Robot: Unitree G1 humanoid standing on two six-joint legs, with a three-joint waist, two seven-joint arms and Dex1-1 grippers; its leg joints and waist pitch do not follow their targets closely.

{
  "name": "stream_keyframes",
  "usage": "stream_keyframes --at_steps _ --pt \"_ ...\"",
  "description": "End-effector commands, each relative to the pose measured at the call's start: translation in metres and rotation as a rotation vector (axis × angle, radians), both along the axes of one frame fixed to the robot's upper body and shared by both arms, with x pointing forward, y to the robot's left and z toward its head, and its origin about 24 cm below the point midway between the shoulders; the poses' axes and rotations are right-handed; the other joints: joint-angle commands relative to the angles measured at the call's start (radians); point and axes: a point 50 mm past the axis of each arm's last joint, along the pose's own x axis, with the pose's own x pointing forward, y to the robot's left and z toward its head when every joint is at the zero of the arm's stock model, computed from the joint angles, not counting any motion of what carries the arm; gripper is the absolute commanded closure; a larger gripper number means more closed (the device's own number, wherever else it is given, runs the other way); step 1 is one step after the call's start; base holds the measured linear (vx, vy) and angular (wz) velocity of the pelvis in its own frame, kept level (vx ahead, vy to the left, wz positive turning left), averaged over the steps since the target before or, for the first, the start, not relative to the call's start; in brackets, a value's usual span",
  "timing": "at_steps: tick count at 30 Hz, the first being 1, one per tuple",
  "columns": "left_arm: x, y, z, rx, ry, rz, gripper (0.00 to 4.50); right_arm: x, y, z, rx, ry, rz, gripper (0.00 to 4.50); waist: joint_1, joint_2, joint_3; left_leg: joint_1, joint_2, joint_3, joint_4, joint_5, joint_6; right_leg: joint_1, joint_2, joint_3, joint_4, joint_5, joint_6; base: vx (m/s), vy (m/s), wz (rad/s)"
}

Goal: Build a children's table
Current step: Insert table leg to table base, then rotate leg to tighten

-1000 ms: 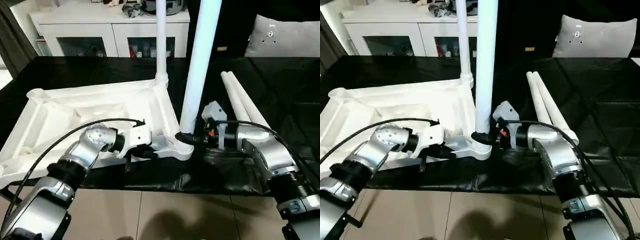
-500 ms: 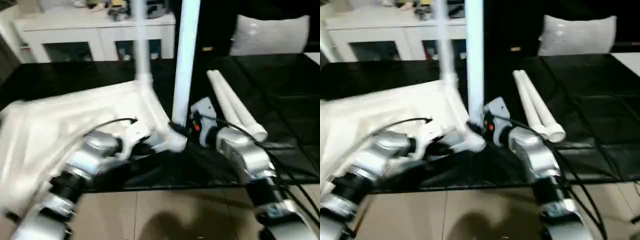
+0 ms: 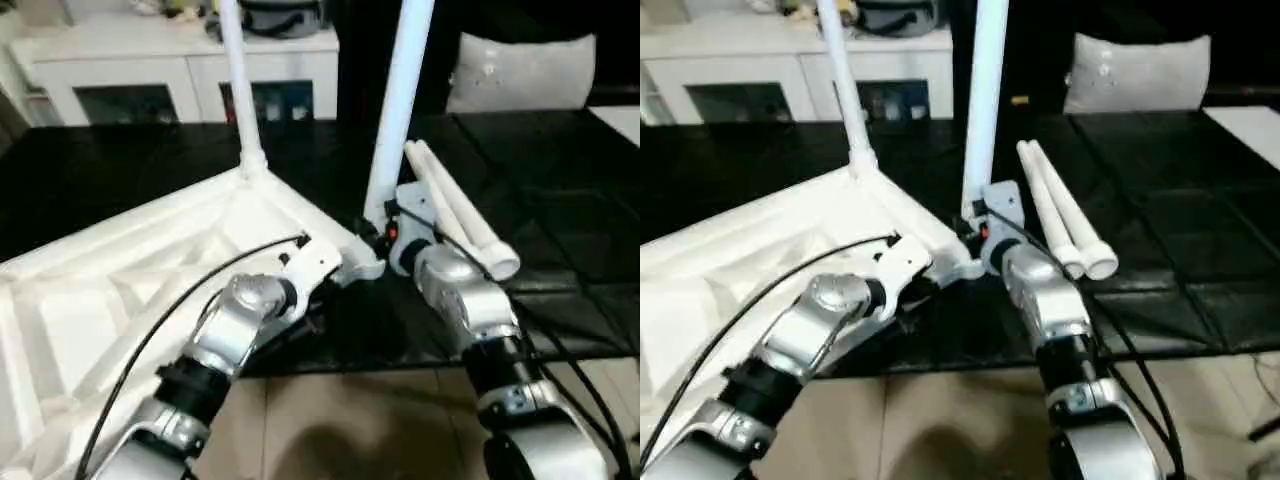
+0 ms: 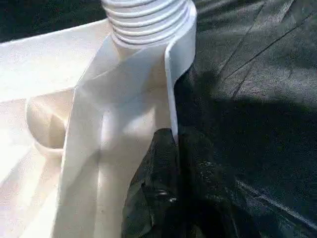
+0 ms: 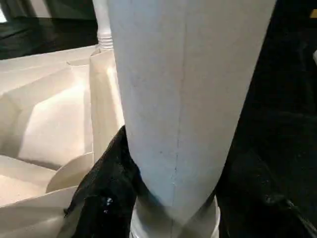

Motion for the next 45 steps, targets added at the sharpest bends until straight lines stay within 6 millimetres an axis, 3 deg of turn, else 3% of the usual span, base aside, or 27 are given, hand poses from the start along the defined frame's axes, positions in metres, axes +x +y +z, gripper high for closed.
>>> stream_keyframes --at_steps 1,2,3,4,5,6,7,8,9,10,12,13,14,15,16,17,18,19,21,25,29,32,36,37,42,45 --pt "-0.002 -0.024 0.031 -0.072 -0.116 -0.142 4.5 -0.02 -0.008 -0.054 -0.042 0.247 -0.035 1.93 -0.018 0.023 -0.051 -0.034 0.057 -0.04 -0.105 -0.511 -0.016 0.071 -0.062 0.03 -0.098 -0.618 0.05 0.098 0.061 -0.23" --pt "-0.001 -0.021 0.03 -0.069 -0.117 -0.137 4.5 -0.019 -0.008 -0.054 -0.047 0.238 -0.03 1.72 -0.013 0.029 -0.057 -0.015 0.078 -0.044 -0.123 -0.57 -0.021 0.051 -0.061 0.061 -0.074 -0.4 -0.03 0.0 0.0 0.0" --pt "0.0 -0.018 0.03 -0.064 -0.116 -0.133 4.5 -0.018 -0.008 -0.053 -0.051 0.227 -0.021 1.72 -0.015 0.018 -0.054 -0.005 0.064 -0.033 -0.116 -0.55 -0.027 0.033 -0.062 0.063 -0.092 -0.356 -0.062 0.0 0.0 0.0" --pt "0.001 -0.015 0.03 -0.06 -0.115 -0.13 4.5 -0.018 -0.008 -0.052 -0.052 0.218 -0.017 1.57 -0.012 -0.005 -0.05 -0.008 0.033 -0.014 -0.101 -0.44 -0.023 0.025 -0.07 0.064 -0.108 -0.413 -0.097 0.031 -0.009 0.19" --pt "0.002 -0.012 0.03 -0.06 -0.113 -0.127 4.5 -0.018 -0.009 -0.051 -0.045 0.214 -0.013 1.43 -0.007 -0.012 -0.043 -0.005 0.018 -0.001 -0.089 -0.381 -0.003 0.019 -0.07 0.059 -0.127 -0.579 -0.069 0.0 0.0 0.0" --pt "0.004 -0.009 0.03 -0.06 -0.11 -0.124 4.5 -0.017 -0.01 -0.051 -0.039 0.21 -0.01 1.43 -0.006 -0.009 -0.045 -0.007 0.017 -0.001 -0.086 -0.352 0.003 0.023 -0.076 0.058 -0.13 -0.619 -0.058 0.0 0.0 0.0" --pt "0.005 -0.005 0.029 -0.064 -0.104 -0.115 4.5 -0.017 -0.011 -0.049 -0.034 0.194 0.004 1.37 -0.004 -0.005 -0.055 -0.024 0.025 -0.005 -0.091 -0.281 0.012 0.038 -0.076 0.063 -0.123 -0.575 -0.054 0.0 0.0 0.0" --pt "0.007 -0.001 0.029 -0.063 -0.099 -0.108 4.5 -0.017 -0.012 -0.048 -0.033 0.184 0.017 1.11 0.004 -0.003 -0.064 -0.023 0.038 -0.005 -0.095 -0.206 0.02 0.032 -0.071 0.074 -0.11 -0.441 -0.083 0.06 -0.001 0.02" --pt "0.01 0.005 0.028 -0.056 -0.095 -0.105 4.5 -0.018 -0.016 -0.045 -0.041 0.164 0.041 1.02 0.01 -0.005 -0.068 -0.026 0.039 -0.005 -0.095 -0.173 0.028 0.033 -0.069 0.076 -0.101 -0.368 -0.1 0.06 -0.001 0.02" --pt "0.011 0.007 0.027 -0.052 -0.093 -0.106 4.5 -0.018 -0.017 -0.044 -0.044 0.156 0.049 0.96 0.015 -0.001 -0.073 -0.026 0.046 -0.001 -0.097 -0.139 0.038 0.033 -0.06 0.08 -0.08 -0.263 -0.146 0.056 -0.001 0.06" --pt "0.012 0.012 0.026 -0.051 -0.087 -0.106 4.5 -0.019 -0.021 -0.042 -0.035 0.143 0.077 0.89 0.018 -0.005 -0.078 -0.038 0.044 0.004 -0.098 -0.131 0.046 0.04 -0.055 0.087 -0.065 -0.178 -0.181 0.064 0.012 -0.02" --pt "0.013 0.017 0.025 -0.046 -0.075 -0.113 4.5 -0.02 -0.026 -0.037 -0.037 0.108 0.121 0.79 0.025 -0.004 -0.084 -0.033 0.044 0.008 -0.091 -0.078 0.058 0.039 -0.054 0.09 -0.055 -0.087 -0.203 0.077 0.017 -0.03" --pt "0.013 0.018 0.025 -0.044 -0.074 -0.114 4.5 -0.021 -0.027 -0.037 -0.037 0.106 0.125 0.67 0.026 -0.003 -0.091 -0.035 0.042 0.009 -0.082 0.007 0.081 0.043 -0.054 0.091 -0.041 0.026 -0.228 0.071 0.016 -0.01" --pt "0.014 0.021 0.024 -0.036 -0.071 -0.121 4.5 -0.022 -0.03 -0.036 -0.038 0.098 0.143 0.6 0.025 -0.003 -0.092 -0.035 0.041 0.01 -0.079 0.044 0.094 0.043 -0.052 0.091 -0.036 0.073 -0.242 0.071 0.016 -0.01" --pt "0.014 0.023 0.023 -0.028 -0.067 -0.128 4.5 -0.023 -0.033 -0.034 -0.039 0.088 0.161 0.6 0.029 -0.007 -0.099 -0.032 0.037 0.013 -0.067 0.114 0.131 0.044 -0.052 0.092 -0.026 0.16 -0.262 0.075 0.015 -0.02" --pt "0.014 0.026 0.022 -0.022 -0.06 -0.138 4.5 -0.024 -0.036 -0.032 -0.039 0.072 0.181 0.47 0.028 -0.011 -0.102 -0.037 0.035 0.013 -0.063 0.158 0.15 0.047 -0.052 0.093 -0.018 0.205 -0.273 0.06 0.013 -0.01" --pt "0.014 0.029 0.02 -0.015 -0.052 -0.153 4.5 -0.027 -0.041 -0.028 -0.038 0.053 0.221 0.36 0.033 -0.012 -0.102 -0.036 0.032 0.017 -0.057 0.199 0.188 0.041 -0.05 0.091 -0.016 0.24 -0.284 0.06 0.013 -0.01" --pt "0.014 0.031 0.02 -0.011 -0.047 -0.163 4.5 -0.029 -0.043 -0.026 -0.037 0.041 0.248 0.25 0.037 -0.011 -0.1 -0.037 0.033 0.02 -0.054 0.188 0.215 0.039 -0.053 0.091 -0.019 0.212 -0.286 0.0 0.0 0.0" --pt "0.013 0.037 0.017 0.016 -0.031 -0.205 4.5 -0.034 -0.049 -0.018 -0.037 0.001 0.338 0.13 0.043 -0.011 -0.094 -0.04 0.038 0.022 -0.056 0.128 0.223 0.039 -0.057 0.091 -0.026 0.122 -0.275 0.0 0.0 0.0" --pt "0.009 0.043 0.015 0.031 -0.01 -0.298 4.5 -0.038 -0.056 -0.005 -0.07 -0.063 0.453 0.06 0.046 -0.015 -0.085 -0.039 0.044 0.025 -0.067 -0.001 0.159 0.04 -0.057 0.09 -0.045 -0.079 -0.231 0.0 0.0 0.0" --pt "0.004 0.05 0.013 0.047 0.01 -0.407 4.5 -0.043 -0.061 0.003 -0.15 -0.087 0.601 0.06 0.053 -0.017 -0.08 -0.032 0.048 0.037 -0.074 -0.082 0.11 0.032 -0.054 0.095 -0.054 -0.172 -0.209 0.0 0.0 0.0" --pt "-0.001 0.053 0.012 0.066 0.019 -0.507 4.5 -0.045 -0.062 0.009 -0.163 -0.097 0.69 0.06 0.059 -0.017 -0.081 -0.03 0.05 0.037 -0.076 -0.088 0.101 0.032 -0.054 0.098 -0.051 -0.172 -0.203 0.0 0.0 0.0" --pt "-0.006 0.053 0.013 0.063 0.033 -0.585 4.5 -0.045 -0.063 0.012 -0.147 -0.096 0.75 0.06 0.067 -0.017 -0.086 -0.029 0.053 0.038 -0.072 -0.057 0.113 0.03 -0.053 0.099 -0.042 -0.119 -0.223 0.0 0.0 0.0" --pt "-0.007 0.052 0.013 0.06 0.033 -0.599 4.5 -0.045 -0.063 0.012 -0.148 -0.094 0.762 0.06 0.077 -0.017 -0.088 -0.026 0.054 0.039 -0.07 -0.032 0.119 0.028 -0.052 0.101 -0.037 -0.09 -0.235 0.0 0.0 0.0" --pt "-0.011 0.05 0.014 0.066 0.044 -0.671 4.5 -0.05 -0.061 0.009 -0.152 -0.05 0.889 0.55 0.09 -0.022 -0.091 -0.027 0.053 0.043 -0.067 -0.014 0.133 0.03 -0.052 0.103 -0.029 -0.063 -0.249 0.0 0.0 0.0" --pt "-0.014 0.05 0.013 0.076 0.056 -0.717 4.5 -0.055 -0.059 0.002 -0.164 0.003 0.971 0.79 0.097 -0.025 -0.088 -0.027 0.052 0.046 -0.068 -0.031 0.129 0.028 -0.052 0.105 -0.034 -0.109 -0.237 0.0 0.0 0.0"
